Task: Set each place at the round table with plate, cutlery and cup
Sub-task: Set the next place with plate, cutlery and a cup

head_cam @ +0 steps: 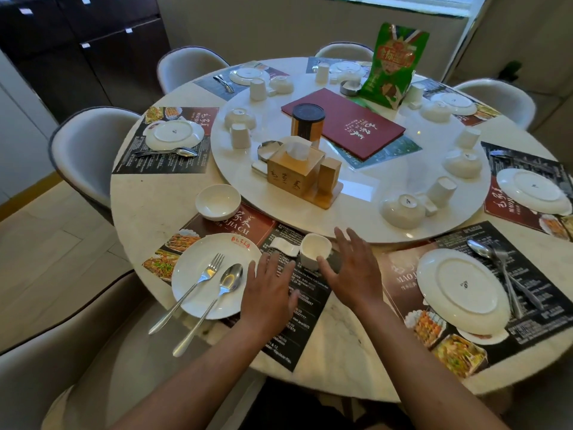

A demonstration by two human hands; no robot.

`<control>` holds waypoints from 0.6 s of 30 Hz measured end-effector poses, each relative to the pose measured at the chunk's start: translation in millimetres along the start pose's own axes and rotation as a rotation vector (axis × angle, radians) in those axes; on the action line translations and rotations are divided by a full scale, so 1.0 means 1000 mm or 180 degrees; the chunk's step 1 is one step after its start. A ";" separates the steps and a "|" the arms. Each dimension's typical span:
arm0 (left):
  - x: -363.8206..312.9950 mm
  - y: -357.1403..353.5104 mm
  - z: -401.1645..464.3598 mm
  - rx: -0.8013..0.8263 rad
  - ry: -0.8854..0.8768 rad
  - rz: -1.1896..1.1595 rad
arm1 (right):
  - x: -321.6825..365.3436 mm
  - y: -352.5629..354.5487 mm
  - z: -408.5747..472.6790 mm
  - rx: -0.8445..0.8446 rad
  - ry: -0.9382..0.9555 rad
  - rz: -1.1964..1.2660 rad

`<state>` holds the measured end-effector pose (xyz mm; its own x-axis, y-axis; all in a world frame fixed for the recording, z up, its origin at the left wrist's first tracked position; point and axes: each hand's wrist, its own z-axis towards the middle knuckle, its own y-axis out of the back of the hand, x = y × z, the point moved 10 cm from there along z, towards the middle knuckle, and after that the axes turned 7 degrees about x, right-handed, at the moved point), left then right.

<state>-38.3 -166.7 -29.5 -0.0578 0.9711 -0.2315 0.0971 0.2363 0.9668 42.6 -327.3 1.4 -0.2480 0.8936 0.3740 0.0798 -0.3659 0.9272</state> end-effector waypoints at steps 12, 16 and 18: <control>-0.115 -0.011 -0.009 -0.0114 -0.0586 0.0206 | -0.106 0.032 -0.070 -0.0160 -0.0389 -0.0345; -0.160 -0.006 0.007 -0.0233 -0.0584 0.0361 | -0.146 0.057 -0.075 -0.0179 -0.0405 -0.0369; -0.181 -0.007 0.015 -0.0224 -0.0464 0.0311 | -0.169 0.068 -0.077 -0.0100 -0.0423 -0.0330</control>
<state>-13.1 -343.2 4.4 0.0935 0.9851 -0.1446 0.0252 0.1428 0.9894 15.8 -522.8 0.1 -0.1232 0.9527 0.2777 0.0297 -0.2762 0.9606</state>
